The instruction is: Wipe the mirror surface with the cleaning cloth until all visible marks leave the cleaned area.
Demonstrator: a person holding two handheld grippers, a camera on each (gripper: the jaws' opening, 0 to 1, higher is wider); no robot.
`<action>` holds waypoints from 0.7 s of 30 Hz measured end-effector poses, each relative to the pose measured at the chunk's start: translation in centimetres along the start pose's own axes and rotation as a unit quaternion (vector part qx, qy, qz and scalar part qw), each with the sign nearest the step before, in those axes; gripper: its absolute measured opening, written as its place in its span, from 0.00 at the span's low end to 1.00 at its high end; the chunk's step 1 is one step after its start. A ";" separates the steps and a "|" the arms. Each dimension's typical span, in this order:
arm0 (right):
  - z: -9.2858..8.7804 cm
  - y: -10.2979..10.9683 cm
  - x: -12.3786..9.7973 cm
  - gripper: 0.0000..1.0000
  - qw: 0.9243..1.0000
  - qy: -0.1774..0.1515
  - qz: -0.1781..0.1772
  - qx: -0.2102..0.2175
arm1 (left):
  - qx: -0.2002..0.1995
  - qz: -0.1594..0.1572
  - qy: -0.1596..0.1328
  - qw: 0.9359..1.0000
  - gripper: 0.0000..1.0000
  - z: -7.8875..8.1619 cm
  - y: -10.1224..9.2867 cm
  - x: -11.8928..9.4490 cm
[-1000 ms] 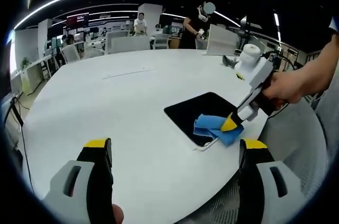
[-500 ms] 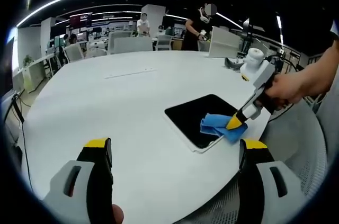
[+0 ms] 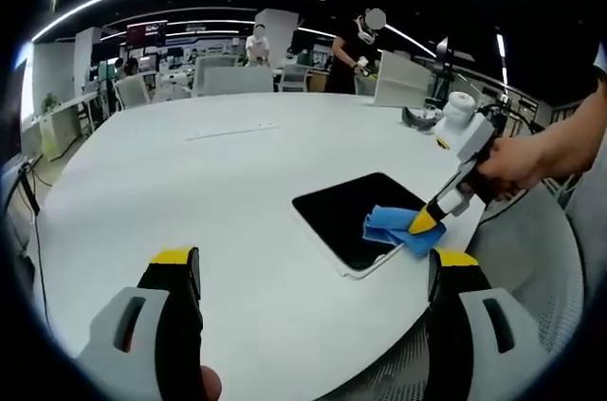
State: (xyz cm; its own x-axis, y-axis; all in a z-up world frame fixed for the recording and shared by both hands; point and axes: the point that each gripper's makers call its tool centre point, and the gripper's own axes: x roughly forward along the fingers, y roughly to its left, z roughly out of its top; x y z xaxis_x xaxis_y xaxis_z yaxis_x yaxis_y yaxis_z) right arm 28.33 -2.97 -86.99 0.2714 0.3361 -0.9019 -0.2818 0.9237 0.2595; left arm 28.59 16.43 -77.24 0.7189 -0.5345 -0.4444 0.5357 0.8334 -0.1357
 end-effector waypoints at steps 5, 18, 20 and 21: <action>0.3 -0.1 0.1 0.00 1.000 -0.001 -0.003 0.004 | -0.002 -0.002 0.000 1.000 0.99 -0.1 0.1 0.1; 2.0 -0.4 0.6 0.00 1.000 -0.005 -0.012 -0.004 | -0.002 -0.003 0.007 1.000 0.99 -0.2 0.7 -0.1; 2.5 -0.5 0.8 0.00 1.000 -0.006 -0.014 -0.005 | -0.003 -0.002 0.007 1.000 0.99 -0.2 1.0 0.0; 2.6 -0.6 0.9 0.00 1.000 -0.007 -0.015 -0.007 | -0.003 -0.002 0.006 1.000 0.99 -0.1 1.0 0.0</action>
State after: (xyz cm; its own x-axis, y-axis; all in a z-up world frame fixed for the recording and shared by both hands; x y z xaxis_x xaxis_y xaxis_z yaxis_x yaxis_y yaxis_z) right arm 31.15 -2.73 -87.00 0.2924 0.3103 -0.9045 -0.2852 0.9311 0.2273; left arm 29.11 17.28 -77.51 0.7112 -0.5361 -0.4547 0.5356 0.8322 -0.1435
